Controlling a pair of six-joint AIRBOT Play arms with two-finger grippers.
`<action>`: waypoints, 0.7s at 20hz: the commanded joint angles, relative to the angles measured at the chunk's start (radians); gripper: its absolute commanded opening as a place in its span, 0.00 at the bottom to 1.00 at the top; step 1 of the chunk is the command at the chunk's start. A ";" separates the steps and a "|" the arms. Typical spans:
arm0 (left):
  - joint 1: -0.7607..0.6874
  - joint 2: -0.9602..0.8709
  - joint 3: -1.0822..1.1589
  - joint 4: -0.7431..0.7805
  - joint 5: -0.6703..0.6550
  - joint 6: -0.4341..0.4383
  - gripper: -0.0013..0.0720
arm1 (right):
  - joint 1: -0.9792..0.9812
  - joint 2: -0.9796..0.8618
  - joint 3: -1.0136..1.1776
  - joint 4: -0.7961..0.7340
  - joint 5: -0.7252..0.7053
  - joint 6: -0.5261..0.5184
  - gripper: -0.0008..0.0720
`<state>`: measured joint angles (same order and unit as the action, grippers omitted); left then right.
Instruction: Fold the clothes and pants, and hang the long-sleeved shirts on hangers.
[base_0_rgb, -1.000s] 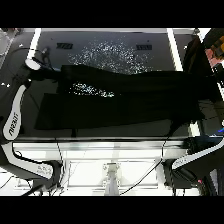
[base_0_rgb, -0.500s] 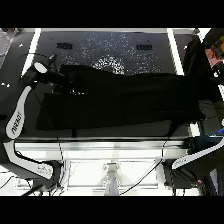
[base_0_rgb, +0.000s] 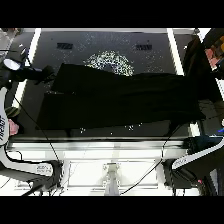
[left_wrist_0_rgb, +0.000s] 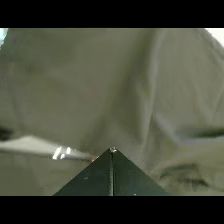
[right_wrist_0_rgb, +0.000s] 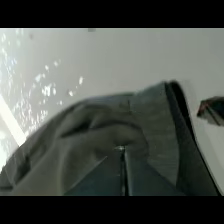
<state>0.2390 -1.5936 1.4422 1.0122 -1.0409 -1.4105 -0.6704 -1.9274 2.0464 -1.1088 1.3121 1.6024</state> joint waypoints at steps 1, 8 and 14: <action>0.034 0.005 0.000 0.040 -0.127 0.006 0.02 | -0.002 0.001 -0.005 -0.013 0.145 -0.100 0.03; 0.102 0.144 -0.209 0.177 -0.175 0.028 0.02 | -0.131 0.282 -0.489 0.026 0.156 -0.188 0.03; 0.322 0.382 -0.474 0.140 -0.172 0.028 0.02 | -0.265 0.706 -1.061 -0.034 0.029 -0.169 0.06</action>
<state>0.4698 -1.3109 1.0767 1.1694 -1.2095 -1.3865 -0.8883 -1.3853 1.2186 -1.1011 1.4147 1.4139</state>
